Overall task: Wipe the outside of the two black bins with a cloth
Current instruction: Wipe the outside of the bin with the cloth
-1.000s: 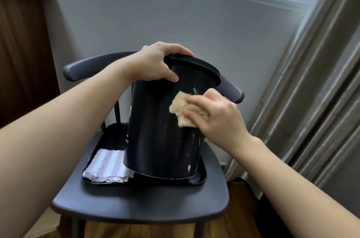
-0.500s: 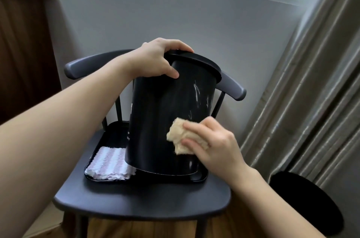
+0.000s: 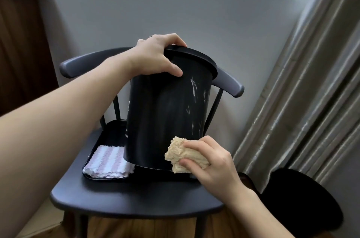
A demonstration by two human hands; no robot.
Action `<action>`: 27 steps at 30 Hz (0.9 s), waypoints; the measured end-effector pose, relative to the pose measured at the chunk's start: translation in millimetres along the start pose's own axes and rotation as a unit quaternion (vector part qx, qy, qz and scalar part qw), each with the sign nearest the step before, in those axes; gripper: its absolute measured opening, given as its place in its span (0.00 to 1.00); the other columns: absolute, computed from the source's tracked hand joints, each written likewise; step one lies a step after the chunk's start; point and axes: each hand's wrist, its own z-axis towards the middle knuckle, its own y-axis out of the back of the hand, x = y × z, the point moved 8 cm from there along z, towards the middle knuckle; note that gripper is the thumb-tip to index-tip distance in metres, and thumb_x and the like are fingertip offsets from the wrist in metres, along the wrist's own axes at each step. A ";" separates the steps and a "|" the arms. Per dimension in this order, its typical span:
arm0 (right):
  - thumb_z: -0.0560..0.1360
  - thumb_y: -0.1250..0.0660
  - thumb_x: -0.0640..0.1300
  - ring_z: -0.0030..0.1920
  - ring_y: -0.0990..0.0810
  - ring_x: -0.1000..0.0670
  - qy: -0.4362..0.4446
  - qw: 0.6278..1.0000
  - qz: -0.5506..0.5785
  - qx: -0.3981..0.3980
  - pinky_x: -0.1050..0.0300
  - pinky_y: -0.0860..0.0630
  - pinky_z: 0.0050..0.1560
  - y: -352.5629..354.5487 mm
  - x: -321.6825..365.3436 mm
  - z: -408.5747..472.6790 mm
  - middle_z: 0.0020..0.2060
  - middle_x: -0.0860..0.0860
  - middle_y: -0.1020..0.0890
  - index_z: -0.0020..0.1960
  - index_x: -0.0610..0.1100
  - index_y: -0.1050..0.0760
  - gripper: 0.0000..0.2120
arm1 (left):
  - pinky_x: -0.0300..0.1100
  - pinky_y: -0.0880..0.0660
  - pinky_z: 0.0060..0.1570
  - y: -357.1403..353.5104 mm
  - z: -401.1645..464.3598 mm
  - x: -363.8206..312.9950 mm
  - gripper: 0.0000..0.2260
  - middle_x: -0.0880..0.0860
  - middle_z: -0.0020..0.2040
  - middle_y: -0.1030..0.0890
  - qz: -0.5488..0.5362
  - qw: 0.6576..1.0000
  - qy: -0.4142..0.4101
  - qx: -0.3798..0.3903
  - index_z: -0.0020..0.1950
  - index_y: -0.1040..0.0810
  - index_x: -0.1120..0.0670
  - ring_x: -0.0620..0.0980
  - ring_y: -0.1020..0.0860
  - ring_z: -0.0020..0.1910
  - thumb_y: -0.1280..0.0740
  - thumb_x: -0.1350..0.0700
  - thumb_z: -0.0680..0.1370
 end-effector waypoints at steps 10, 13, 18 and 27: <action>0.70 0.24 0.50 0.45 0.21 0.57 -0.034 0.999 -0.013 -0.002 0.61 0.23 0.47 5.2 -2.9 -0.3 0.46 0.57 0.21 0.56 0.48 0.19 0.15 | 0.53 0.41 0.65 -16.3 7.3 -28.3 0.32 0.46 0.59 0.28 0.197 0.979 -0.044 -0.034 0.72 0.32 0.37 0.52 0.34 0.69 0.26 0.48 0.70; 0.70 0.24 0.50 0.46 0.21 0.57 -0.029 0.999 -0.018 0.013 0.60 0.23 0.46 3.3 -1.0 -1.7 0.47 0.57 0.21 0.57 0.49 0.19 0.16 | 0.54 0.41 0.69 -11.8 5.7 -27.4 0.34 0.46 0.61 0.26 0.176 0.983 -0.036 -0.029 0.71 0.30 0.34 0.50 0.34 0.68 0.21 0.47 0.68; 0.70 0.24 0.49 0.45 0.21 0.56 -0.017 1.000 0.001 0.003 0.59 0.22 0.45 10.9 0.1 -0.6 0.46 0.57 0.21 0.56 0.49 0.19 0.16 | 0.48 0.42 0.69 -6.1 0.0 -25.4 0.33 0.43 0.61 0.27 0.099 0.994 -0.020 -0.030 0.69 0.28 0.31 0.46 0.42 0.57 0.21 0.51 0.69; 0.71 0.25 0.49 0.39 0.21 0.51 0.005 0.996 -0.039 0.074 0.51 0.21 0.38 6.0 14.7 8.0 0.42 0.53 0.21 0.55 0.48 0.17 0.14 | 0.42 0.45 0.61 -5.6 -5.0 -19.4 0.33 0.40 0.61 0.28 0.079 0.996 -0.038 -0.010 0.69 0.29 0.29 0.41 0.43 0.53 0.21 0.51 0.70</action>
